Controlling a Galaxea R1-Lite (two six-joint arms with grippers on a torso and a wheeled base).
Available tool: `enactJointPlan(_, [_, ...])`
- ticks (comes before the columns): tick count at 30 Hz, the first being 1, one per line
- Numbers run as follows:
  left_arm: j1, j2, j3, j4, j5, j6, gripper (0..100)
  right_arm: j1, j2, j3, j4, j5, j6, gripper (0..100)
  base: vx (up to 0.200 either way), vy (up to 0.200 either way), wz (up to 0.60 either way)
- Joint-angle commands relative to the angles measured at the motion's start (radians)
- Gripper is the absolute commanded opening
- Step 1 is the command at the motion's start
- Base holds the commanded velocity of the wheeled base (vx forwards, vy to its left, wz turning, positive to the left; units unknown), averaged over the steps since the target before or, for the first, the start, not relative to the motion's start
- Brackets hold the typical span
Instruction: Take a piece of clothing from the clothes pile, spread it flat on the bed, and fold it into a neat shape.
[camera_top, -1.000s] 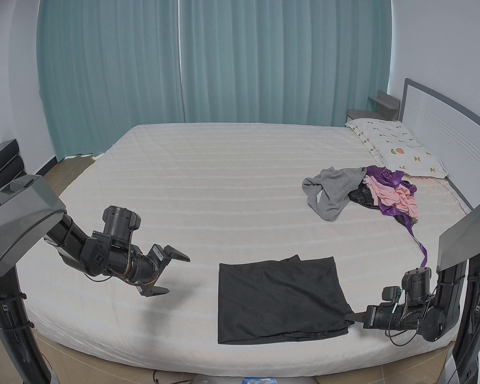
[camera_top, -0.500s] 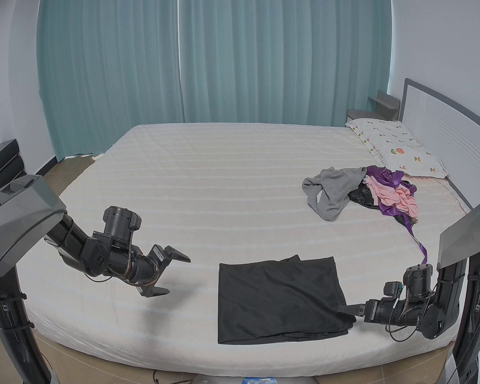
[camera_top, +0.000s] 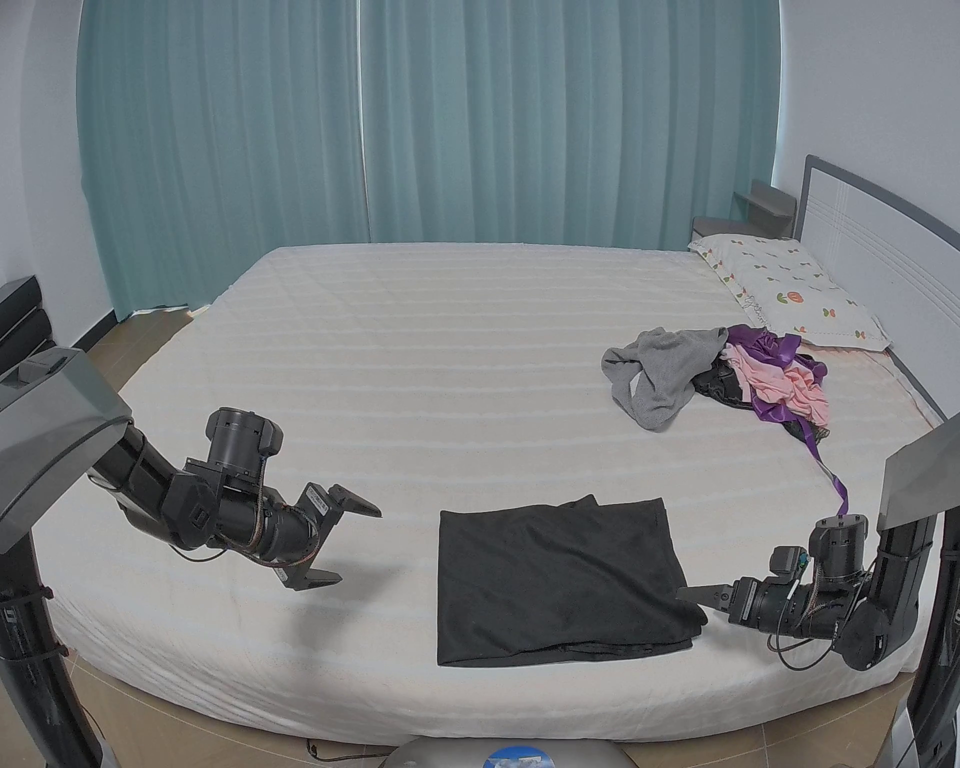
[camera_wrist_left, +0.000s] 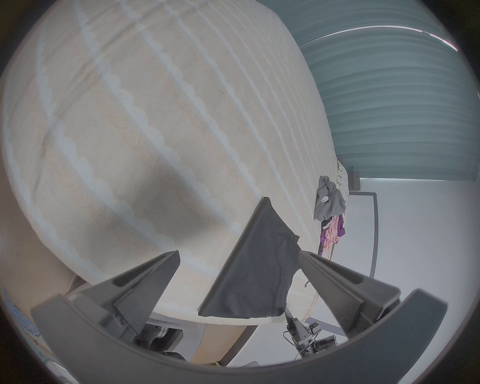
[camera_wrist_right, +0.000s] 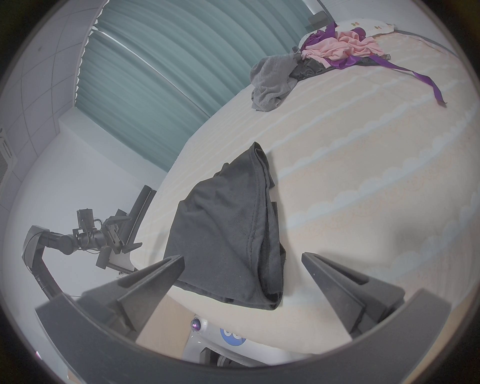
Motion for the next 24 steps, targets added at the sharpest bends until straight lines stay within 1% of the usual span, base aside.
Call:
enactJointPlan(1, [0.000, 0.000, -0.010, 0.006, 0.001, -0.002, 100, 0.002, -0.003, -0.010, -0.001, 0.000, 0.001, 100, 0.000, -0.200, 0.00])
enactJointPlan(6, [-0.001, -0.001, -0.021, 0.006, 0.001, -0.028, 100, 0.004, -0.003, -0.025, -0.001, -0.001, 0.011, 100, 0.000, -0.200, 0.00])
enactJointPlan(9, [-0.007, -0.001, -0.025, 0.006, 0.001, -0.028, 100, 0.010, 0.002, -0.042, 0.001, -0.037, 0.014, 100, 0.000, -0.200, 0.00])
enactJointPlan(11, [-0.009, -0.001, -0.032, 0.006, 0.001, -0.028, 100, 0.017, 0.005, -0.060, 0.004, -0.072, 0.016, 100, 0.000, -0.200, 0.00])
enactJointPlan(13, [-0.011, -0.001, -0.033, 0.004, 0.001, -0.028, 100, 0.027, 0.003, -0.070, 0.004, -0.076, 0.021, 100, 0.000, -0.200, 0.00])
enactJointPlan(17, [-0.012, 0.002, -0.033, -0.005, 0.002, -0.022, 100, 0.051, 0.005, -0.099, 0.004, -0.081, 0.067, 100, 0.000, -0.200, 0.00])
enactJointPlan(18, [-0.012, 0.002, -0.033, -0.005, 0.002, -0.022, 100, 0.051, 0.005, -0.099, 0.004, -0.081, 0.067, 100, 0.000, -0.200, 0.00])
enactJointPlan(19, [-0.017, 0.008, -0.038, -0.006, 0.007, -0.018, 100, 0.063, 0.013, -0.123, 0.010, -0.081, 0.099, 100, 0.000, 0.000, 0.00])
enactJointPlan(22, [-0.032, 0.016, -0.053, -0.006, 0.052, -0.016, 100, 0.088, 0.022, -0.160, 0.021, -0.086, 0.139, 100, 0.000, 0.000, 0.00])
enactJointPlan(23, [-0.049, 0.034, -0.064, -0.006, 0.101, -0.005, 100, 0.102, 0.031, -0.183, 0.024, -0.098, 0.156, 100, 0.000, 0.000, 0.00])
enactJointPlan(24, [-0.057, 0.045, -0.070, -0.006, 0.125, 0.008, 100, 0.109, 0.037, -0.195, 0.026, -0.106, 0.159, 100, 0.000, 0.000, 0.00])
